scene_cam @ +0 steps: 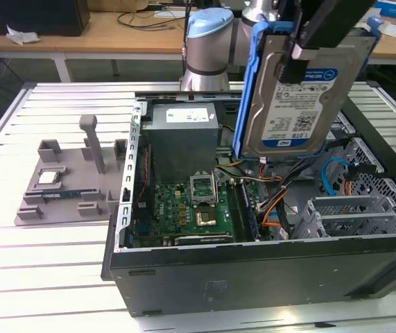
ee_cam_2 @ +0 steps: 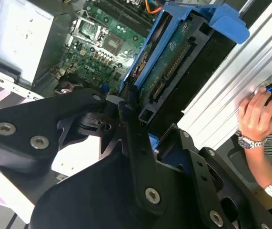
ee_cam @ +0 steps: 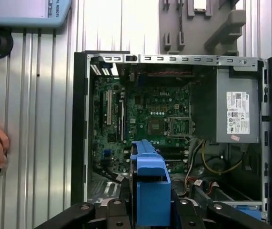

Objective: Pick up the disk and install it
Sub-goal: 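Pick up the disk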

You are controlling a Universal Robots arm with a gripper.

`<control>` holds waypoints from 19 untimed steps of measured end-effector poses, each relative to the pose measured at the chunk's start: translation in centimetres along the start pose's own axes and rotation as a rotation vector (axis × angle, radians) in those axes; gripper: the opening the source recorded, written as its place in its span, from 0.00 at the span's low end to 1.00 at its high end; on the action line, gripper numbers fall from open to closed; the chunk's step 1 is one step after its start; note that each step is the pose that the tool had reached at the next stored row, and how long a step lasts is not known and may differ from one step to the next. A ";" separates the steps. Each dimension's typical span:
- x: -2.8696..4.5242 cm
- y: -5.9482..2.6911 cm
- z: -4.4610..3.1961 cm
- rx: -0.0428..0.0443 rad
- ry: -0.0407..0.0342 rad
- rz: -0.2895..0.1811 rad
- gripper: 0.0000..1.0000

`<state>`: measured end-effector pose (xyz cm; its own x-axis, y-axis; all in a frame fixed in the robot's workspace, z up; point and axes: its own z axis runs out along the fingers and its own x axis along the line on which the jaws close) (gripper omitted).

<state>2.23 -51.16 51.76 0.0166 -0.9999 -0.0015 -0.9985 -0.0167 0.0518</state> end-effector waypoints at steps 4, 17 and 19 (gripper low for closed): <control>0.65 -1.28 -0.04 -0.0007 0.0000 0.000 0.36; 1.99 -5.78 -0.16 -0.0024 0.0000 0.000 0.36; 2.12 -6.31 -0.18 -0.0026 0.0000 0.000 0.36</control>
<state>8.58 -53.18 51.61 0.0166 -0.9999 -0.0015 -0.9984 -0.0166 0.0544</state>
